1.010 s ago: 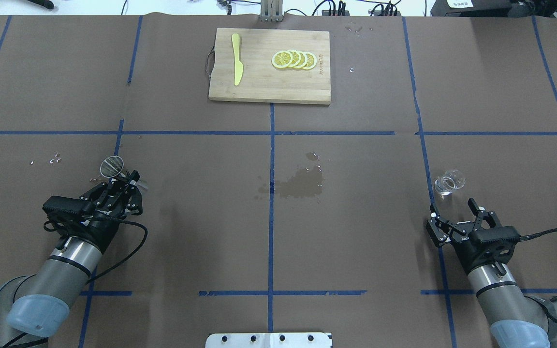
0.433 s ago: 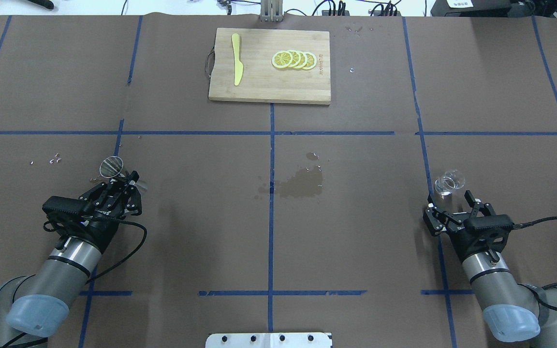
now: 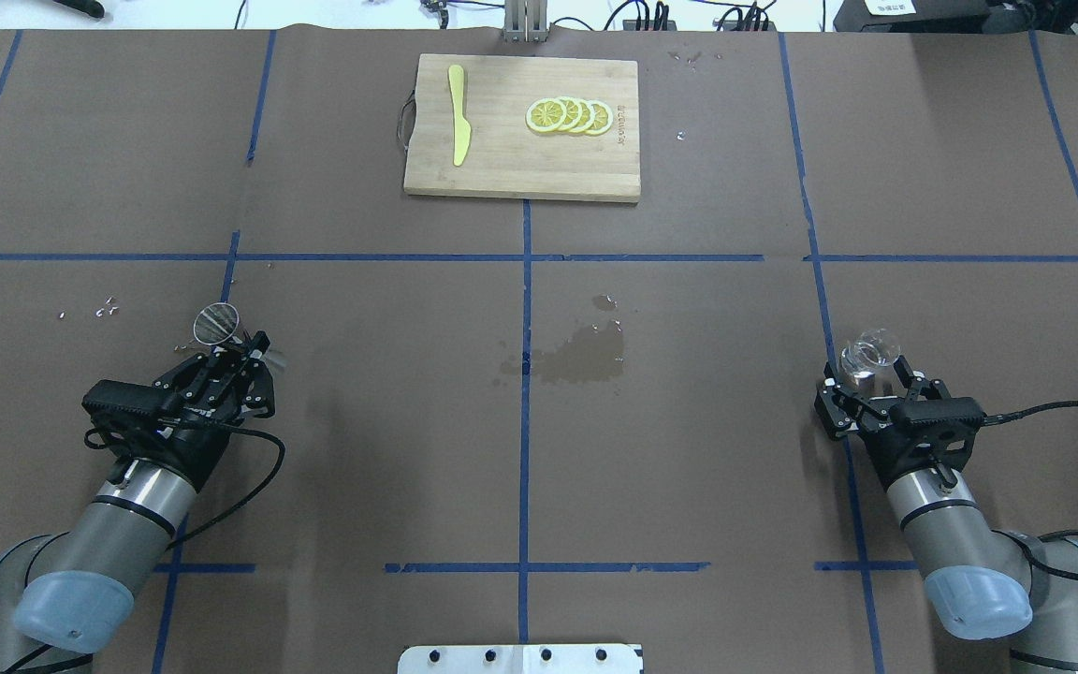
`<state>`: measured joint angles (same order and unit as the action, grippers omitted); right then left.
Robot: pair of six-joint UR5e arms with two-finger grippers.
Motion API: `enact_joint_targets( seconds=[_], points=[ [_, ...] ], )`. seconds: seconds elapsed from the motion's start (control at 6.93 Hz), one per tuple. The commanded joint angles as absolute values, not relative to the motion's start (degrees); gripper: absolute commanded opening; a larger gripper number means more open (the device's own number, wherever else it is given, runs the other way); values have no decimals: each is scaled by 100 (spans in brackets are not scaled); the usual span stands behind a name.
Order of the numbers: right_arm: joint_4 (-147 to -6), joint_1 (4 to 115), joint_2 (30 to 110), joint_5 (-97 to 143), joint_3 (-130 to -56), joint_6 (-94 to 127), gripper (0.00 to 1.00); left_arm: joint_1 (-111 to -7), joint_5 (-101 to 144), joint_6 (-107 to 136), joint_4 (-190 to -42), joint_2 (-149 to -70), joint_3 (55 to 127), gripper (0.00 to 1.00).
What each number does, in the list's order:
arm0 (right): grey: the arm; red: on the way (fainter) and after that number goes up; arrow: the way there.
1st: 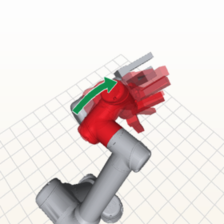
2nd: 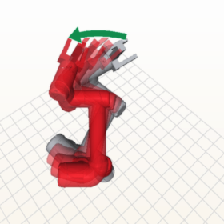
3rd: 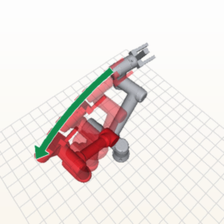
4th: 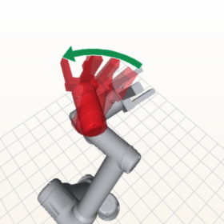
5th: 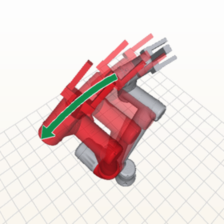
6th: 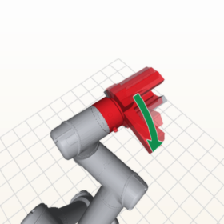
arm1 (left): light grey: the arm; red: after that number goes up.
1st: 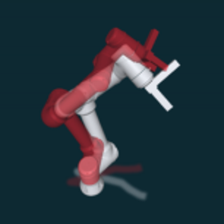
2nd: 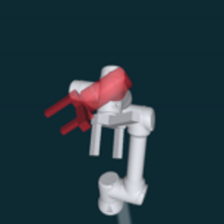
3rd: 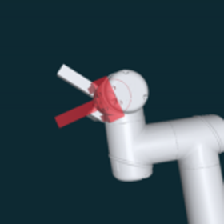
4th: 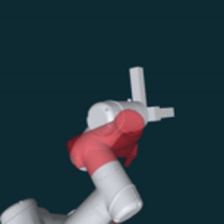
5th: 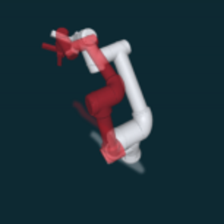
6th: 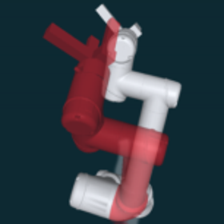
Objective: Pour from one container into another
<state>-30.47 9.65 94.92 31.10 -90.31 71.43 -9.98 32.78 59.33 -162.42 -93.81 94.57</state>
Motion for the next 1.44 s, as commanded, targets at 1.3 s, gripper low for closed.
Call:
enact_joint_targets(
  seconds=[1.3],
  points=[
    [-3041,1248,9352,3463,-8903,7146,71,-984,3278,5933,-16277,-9387,9422,0]
  ],
)
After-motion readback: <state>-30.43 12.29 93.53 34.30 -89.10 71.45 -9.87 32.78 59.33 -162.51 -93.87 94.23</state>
